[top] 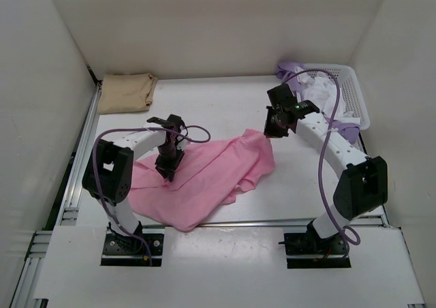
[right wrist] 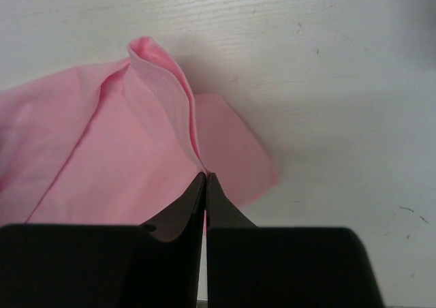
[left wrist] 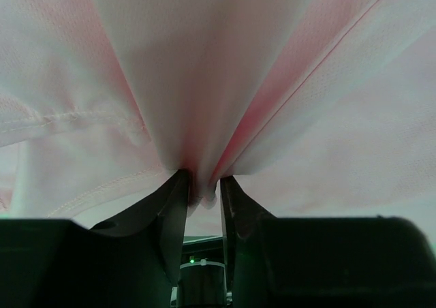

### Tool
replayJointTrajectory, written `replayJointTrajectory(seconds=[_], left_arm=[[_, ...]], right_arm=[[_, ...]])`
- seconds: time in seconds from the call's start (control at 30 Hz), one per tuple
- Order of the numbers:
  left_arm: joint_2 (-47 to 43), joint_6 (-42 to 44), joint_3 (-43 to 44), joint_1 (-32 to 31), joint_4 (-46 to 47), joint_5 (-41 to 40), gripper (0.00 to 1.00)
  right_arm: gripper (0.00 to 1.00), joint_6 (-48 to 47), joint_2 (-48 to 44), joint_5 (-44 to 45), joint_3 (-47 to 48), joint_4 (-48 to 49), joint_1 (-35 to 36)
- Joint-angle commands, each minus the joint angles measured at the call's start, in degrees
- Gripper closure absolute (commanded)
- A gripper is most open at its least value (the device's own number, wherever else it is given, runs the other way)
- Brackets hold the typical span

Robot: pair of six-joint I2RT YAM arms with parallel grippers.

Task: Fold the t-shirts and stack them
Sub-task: Flatten out the tshirt

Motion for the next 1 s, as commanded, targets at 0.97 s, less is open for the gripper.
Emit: replayJointTrajectory(seconds=[0.97], left_arm=[[-6.53, 0.01, -2.93, -0.68, -0.28, -4.77, 0.72]], right_arm=[[1.0, -0.32, -2.56, -0.11, -0.91, 1.71, 0.39]])
